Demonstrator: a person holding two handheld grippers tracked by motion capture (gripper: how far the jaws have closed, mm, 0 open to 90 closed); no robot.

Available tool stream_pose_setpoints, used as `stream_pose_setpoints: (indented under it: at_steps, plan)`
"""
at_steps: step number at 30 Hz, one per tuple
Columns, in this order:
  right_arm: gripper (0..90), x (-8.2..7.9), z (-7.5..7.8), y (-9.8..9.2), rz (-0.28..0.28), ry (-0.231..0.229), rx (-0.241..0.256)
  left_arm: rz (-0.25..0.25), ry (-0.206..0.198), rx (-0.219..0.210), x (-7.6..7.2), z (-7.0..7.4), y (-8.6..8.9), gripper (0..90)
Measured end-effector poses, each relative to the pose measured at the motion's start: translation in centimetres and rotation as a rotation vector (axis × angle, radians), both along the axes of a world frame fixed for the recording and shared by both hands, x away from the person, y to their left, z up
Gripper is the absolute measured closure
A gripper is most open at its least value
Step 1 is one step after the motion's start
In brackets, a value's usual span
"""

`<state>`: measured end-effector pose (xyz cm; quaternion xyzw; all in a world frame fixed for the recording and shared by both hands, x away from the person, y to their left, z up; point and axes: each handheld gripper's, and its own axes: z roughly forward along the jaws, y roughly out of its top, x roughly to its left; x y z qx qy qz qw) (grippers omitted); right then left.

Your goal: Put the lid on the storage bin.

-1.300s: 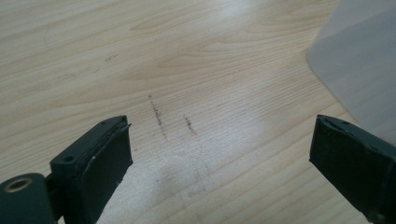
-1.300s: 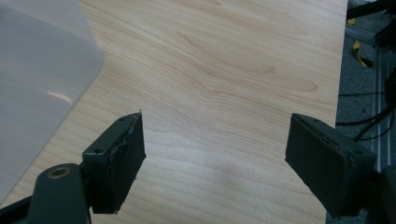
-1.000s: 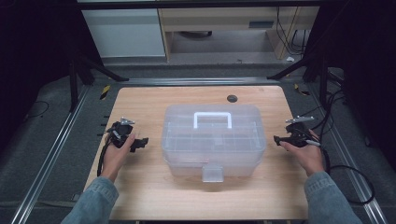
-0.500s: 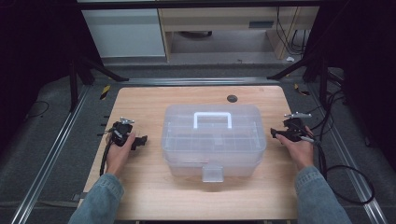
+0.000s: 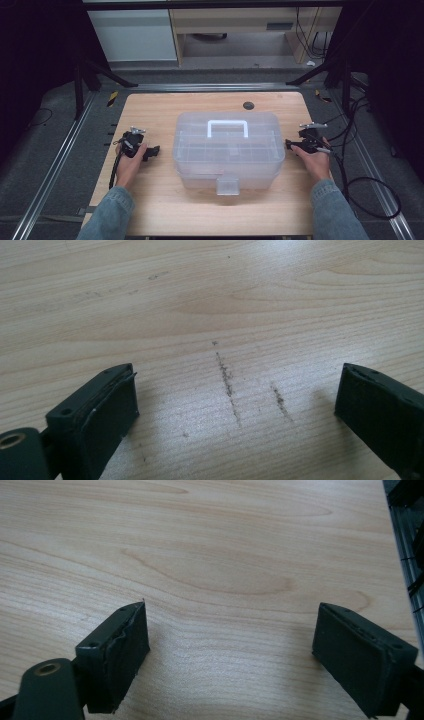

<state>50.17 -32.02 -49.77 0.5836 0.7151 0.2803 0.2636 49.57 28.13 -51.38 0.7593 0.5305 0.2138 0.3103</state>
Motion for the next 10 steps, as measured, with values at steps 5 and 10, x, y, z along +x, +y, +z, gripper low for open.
stream_pose_setpoints:
  at_steps: [5,10]
  plan:
    - [12.8,0.0,-0.29,0.14,-0.007,-0.019,0.025,0.002,-0.03,-0.011,-0.15,-0.32,0.0,0.8]
    - [5.0,-0.12,-0.63,0.49,-0.021,-0.029,0.03,0.002,-0.029,-0.01,-0.12,-0.32,-0.01,0.2]
